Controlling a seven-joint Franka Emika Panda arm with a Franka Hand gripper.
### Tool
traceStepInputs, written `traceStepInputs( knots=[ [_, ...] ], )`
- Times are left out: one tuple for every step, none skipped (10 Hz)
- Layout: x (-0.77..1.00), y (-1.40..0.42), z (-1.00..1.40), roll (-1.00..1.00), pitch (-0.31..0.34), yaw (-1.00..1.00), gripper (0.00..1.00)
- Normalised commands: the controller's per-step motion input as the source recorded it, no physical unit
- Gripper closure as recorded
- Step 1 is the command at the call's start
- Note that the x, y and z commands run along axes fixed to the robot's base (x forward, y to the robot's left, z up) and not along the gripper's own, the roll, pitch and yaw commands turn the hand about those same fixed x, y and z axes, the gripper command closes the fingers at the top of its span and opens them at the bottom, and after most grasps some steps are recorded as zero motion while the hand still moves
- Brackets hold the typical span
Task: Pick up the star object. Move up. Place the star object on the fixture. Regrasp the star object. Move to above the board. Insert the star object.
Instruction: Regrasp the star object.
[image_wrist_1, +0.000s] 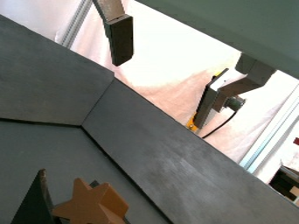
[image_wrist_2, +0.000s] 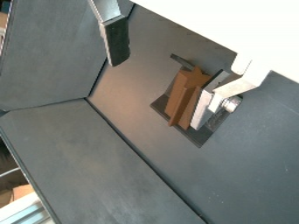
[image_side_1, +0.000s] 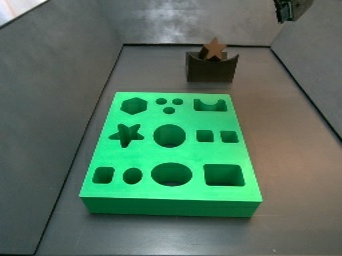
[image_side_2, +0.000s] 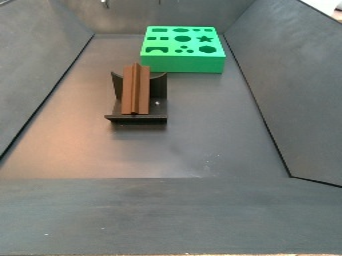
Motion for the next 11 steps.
traceStepInputs(
  knots=[
    [0.03, 0.07, -1.00, 0.14, 0.056, 0.18, 0.00],
    [0.04, 0.07, -1.00, 0.14, 0.041, 0.18, 0.00],
    [0.05, 0.07, -1.00, 0.12, 0.001, 0.17, 0.00],
    [0.05, 0.06, -1.00, 0.11, -0.021, 0.16, 0.00],
    [0.07, 0.06, -1.00, 0.08, -0.074, 0.13, 0.00],
    [0.07, 0.05, -1.00, 0.08, -0.101, 0.10, 0.00],
    [0.08, 0.05, -1.00, 0.07, -0.116, 0.07, 0.00],
    [0.09, 0.05, -1.00, 0.07, -0.114, 0.04, 0.00],
    [0.10, 0.04, -1.00, 0.07, -0.108, 0.02, 0.00],
    [0.11, 0.03, -1.00, 0.07, -0.088, -0.01, 0.00],
    [0.11, 0.03, -0.92, 0.08, -0.070, -0.03, 0.00]
  ],
)
